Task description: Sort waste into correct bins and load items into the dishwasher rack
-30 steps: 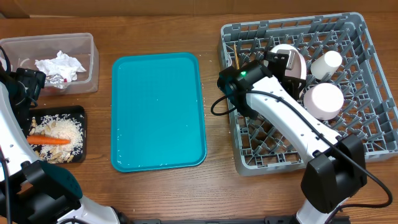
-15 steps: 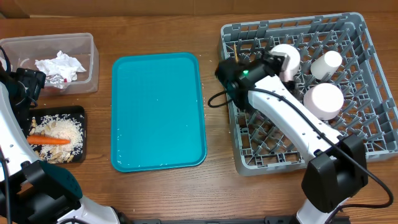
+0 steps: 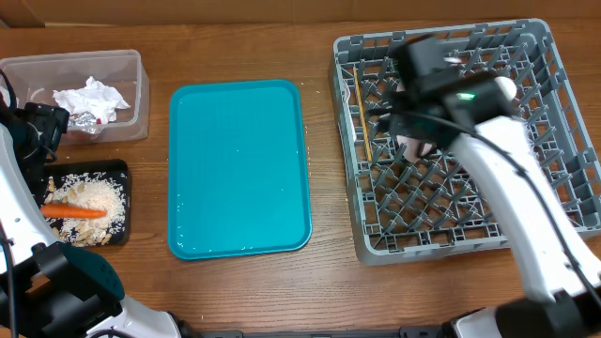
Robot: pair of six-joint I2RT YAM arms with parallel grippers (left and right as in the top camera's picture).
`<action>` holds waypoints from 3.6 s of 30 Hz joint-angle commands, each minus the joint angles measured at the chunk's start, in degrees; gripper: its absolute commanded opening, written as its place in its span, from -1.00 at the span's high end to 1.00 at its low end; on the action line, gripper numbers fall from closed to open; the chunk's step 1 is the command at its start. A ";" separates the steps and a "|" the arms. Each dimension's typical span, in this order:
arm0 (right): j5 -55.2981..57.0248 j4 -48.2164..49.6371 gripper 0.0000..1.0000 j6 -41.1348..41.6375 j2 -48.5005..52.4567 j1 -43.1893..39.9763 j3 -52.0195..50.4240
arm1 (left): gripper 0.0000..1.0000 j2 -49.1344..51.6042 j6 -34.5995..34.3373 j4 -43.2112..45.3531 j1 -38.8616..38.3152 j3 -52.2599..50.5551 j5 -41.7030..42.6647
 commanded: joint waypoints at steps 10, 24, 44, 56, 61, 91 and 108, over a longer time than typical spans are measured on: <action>-36.63 6.69 -1.00 -8.26 -11.10 -3.72 1.53 | -1.00 -0.04 -0.74 -0.11 -0.11 0.00 -0.81; -31.91 10.69 -1.00 -10.36 -2.82 8.66 0.63 | -1.00 -0.04 -0.76 -0.11 -0.11 0.00 -0.81; -15.89 14.43 -0.94 -9.49 13.18 14.47 0.63 | -1.00 -0.04 -0.76 -0.11 -0.11 0.00 -0.81; -10.34 16.72 -0.94 -9.51 18.34 13.38 -0.07 | -1.00 -0.04 -0.76 -0.11 -0.11 0.00 -0.81; -15.80 17.07 -0.94 -9.16 17.88 13.79 0.83 | -1.00 -0.04 -0.74 -0.11 -0.11 0.00 -0.81; -14.27 -1.20 -1.00 -8.70 15.26 -11.02 39.69 | -1.00 -0.04 -0.76 -0.11 -0.11 0.00 -0.81; -14.29 -4.39 -1.00 -8.68 15.28 -20.37 39.26 | -0.99 -0.04 -0.96 -0.09 -0.11 0.00 -0.79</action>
